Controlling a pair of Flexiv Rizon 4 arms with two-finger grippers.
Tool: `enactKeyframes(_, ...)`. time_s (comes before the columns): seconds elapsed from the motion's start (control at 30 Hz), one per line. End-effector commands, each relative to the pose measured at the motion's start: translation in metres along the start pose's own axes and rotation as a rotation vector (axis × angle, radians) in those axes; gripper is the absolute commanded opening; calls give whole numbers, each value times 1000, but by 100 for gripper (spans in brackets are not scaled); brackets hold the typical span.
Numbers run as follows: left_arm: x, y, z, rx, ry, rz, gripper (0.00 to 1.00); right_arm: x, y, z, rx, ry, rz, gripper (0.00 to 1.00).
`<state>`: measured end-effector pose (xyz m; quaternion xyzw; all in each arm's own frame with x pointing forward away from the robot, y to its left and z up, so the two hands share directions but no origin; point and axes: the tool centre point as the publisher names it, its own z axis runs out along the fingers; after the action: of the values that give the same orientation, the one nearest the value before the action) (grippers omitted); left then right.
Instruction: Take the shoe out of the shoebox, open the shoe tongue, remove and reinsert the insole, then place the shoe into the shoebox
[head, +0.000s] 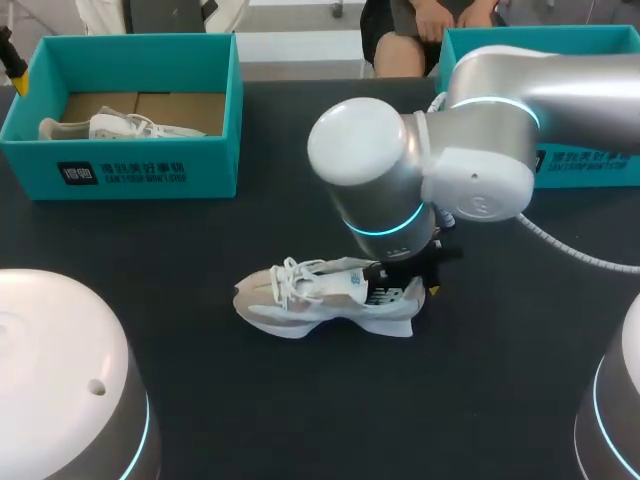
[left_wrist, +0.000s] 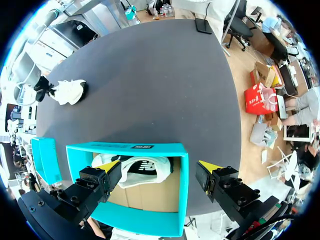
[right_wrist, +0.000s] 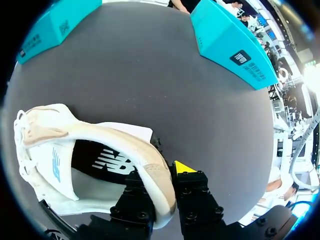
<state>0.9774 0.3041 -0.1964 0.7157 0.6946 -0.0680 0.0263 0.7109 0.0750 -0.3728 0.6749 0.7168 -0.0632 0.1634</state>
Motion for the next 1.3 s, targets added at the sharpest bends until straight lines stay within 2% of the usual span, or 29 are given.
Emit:
enactKeyframes(0.03, -1, -1, 0, -2, 3, 0, 100, -3, -1, 0, -3, 10, 0, 0)
enactKeyframes(0.63, -1, -1, 0, -2, 3, 0, 100, -3, -1, 0, -3, 10, 0, 0)
enactKeyframes(0.67, -1, -1, 0, -2, 3, 0, 100, -3, -1, 0, -3, 10, 0, 8)
enactKeyframes(0.73, -1, -1, 0, -2, 3, 0, 100, -3, -1, 0, -3, 10, 0, 48)
enactKeyframes(0.77, -1, -1, 0, -2, 3, 0, 100, -3, -1, 0, -5, 9, -1, 79)
enactKeyframes(0.8, -1, -1, 0, -2, 3, 0, 100, -3, -1, 0, -6, 8, -1, 100)
enactKeyframes(0.97, -1, -1, 0, -2, 3, 0, 100, -1, -1, -4, -13, 18, -16, 100)
enactKeyframes(1.3, -1, -1, 0, -2, 3, 0, 100, -9, 6, -30, -80, 53, -61, 100)
